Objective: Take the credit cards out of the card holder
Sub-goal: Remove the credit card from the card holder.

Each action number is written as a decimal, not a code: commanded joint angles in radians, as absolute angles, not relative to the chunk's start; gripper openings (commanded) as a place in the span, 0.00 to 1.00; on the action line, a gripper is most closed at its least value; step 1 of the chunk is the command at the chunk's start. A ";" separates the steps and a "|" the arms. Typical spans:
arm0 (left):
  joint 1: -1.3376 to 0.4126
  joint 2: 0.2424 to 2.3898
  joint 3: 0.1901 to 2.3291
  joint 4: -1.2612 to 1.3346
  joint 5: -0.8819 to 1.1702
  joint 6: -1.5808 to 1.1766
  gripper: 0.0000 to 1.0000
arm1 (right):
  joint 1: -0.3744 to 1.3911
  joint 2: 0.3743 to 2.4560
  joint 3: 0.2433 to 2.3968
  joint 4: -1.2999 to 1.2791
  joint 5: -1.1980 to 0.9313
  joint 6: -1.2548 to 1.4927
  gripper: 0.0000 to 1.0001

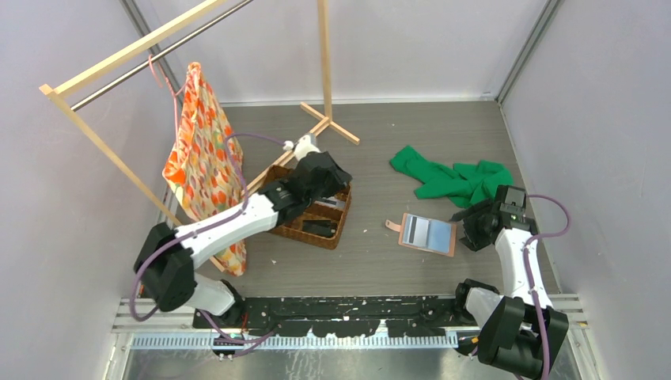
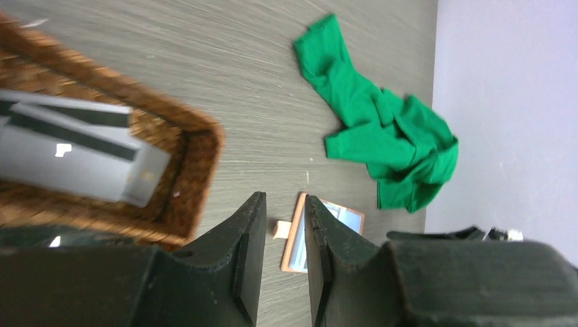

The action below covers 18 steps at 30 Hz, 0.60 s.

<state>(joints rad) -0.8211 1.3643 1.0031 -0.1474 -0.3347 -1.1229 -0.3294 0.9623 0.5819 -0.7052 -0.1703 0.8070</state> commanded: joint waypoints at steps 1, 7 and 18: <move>-0.857 1.522 1.184 -0.153 -0.125 -0.953 0.29 | -0.333 0.938 0.603 -0.693 -0.189 0.800 0.65; -0.926 1.737 1.352 -0.174 0.137 -0.880 0.29 | -0.332 0.940 0.600 -0.636 -0.340 0.766 0.62; -0.972 2.038 1.509 -0.128 0.433 -0.908 0.28 | -0.311 1.076 0.554 -0.573 -0.562 0.666 0.54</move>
